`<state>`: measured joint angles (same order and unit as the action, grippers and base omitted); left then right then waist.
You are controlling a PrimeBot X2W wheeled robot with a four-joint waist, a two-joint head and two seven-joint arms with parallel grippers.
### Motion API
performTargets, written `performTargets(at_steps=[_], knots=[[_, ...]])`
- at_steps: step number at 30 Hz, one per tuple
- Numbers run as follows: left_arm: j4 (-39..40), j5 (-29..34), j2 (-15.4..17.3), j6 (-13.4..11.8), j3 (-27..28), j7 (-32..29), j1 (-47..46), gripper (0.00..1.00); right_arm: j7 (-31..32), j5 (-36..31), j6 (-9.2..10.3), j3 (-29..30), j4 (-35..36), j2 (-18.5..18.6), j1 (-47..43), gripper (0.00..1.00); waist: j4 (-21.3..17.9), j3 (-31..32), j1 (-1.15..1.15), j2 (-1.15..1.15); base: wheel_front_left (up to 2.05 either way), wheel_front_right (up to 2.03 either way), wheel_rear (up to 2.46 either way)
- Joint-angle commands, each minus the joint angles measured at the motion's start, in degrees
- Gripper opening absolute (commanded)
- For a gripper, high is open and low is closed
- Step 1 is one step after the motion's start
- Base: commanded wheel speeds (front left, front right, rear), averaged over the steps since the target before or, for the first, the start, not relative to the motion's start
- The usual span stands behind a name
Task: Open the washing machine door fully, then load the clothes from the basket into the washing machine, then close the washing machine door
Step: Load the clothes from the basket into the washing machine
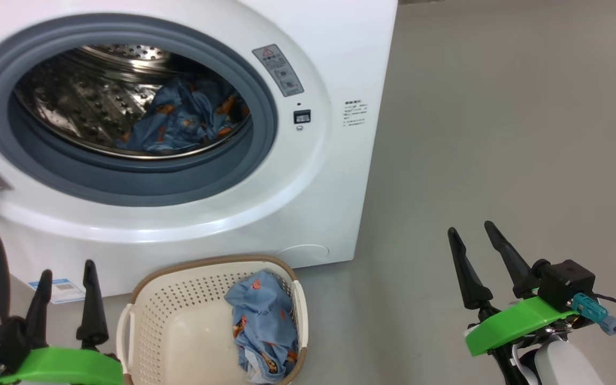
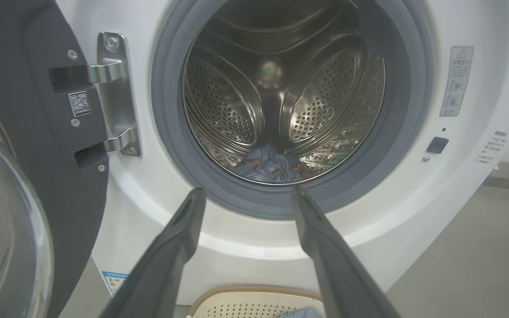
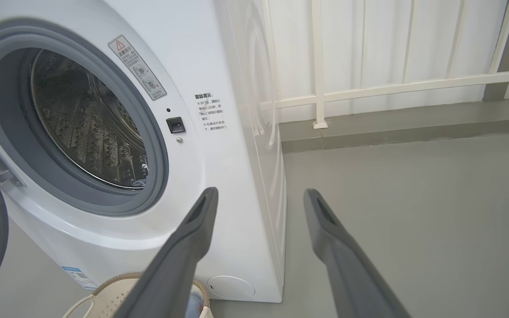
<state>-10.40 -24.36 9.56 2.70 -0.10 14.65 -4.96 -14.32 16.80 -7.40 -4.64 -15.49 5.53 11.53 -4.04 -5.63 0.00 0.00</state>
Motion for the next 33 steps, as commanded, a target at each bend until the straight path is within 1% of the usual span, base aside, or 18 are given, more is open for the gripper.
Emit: performTargets(at_steps=[1,10,16,33], knots=[[1.95,1.0,0.91,-0.41,2.3,0.35,-0.6,1.0,-0.68,0.35,-0.09,-1.17,1.32,0.14,0.05,1.0,0.58,0.5,0.0,0.0,0.0,0.0,0.0],[3.09,1.89,-1.05,-0.75,2.93,0.35,1.2,1.0,-0.68,0.51,-0.09,-1.26,1.26,0.84,-0.72,1.0,1.51,1.46,0.0,0.0,0.0,0.0,0.0],[3.41,2.33,-1.87,-0.53,3.23,0.35,1.51,1.0,-0.68,0.65,-0.09,-1.58,1.1,1.23,-0.93,1.0,1.75,1.63,0.0,0.0,0.0,0.0,0.0],[3.05,3.3,-2.64,0.18,3.67,0.35,1.46,1.0,-0.68,0.78,-0.09,-2.14,0.47,1.55,-0.56,1.0,1.41,1.67,0.0,0.0,0.0,0.0,0.0]])
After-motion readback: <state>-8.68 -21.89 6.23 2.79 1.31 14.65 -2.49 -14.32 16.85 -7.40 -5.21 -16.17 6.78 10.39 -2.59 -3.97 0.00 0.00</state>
